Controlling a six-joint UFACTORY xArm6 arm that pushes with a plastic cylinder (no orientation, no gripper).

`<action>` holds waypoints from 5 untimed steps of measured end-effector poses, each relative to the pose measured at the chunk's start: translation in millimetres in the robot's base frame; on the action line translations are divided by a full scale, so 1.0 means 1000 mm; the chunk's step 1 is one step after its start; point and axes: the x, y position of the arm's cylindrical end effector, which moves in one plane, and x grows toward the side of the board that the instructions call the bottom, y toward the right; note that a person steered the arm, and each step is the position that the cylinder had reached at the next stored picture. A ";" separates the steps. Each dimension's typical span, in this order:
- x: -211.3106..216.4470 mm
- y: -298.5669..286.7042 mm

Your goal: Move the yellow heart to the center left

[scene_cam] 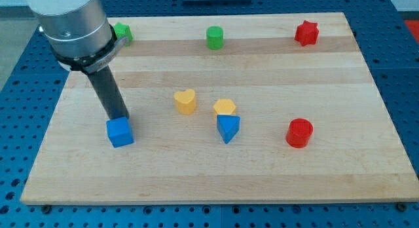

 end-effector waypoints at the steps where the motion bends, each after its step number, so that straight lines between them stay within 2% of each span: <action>1: 0.014 0.066; 3: 0.028 0.111; 5: 0.005 0.114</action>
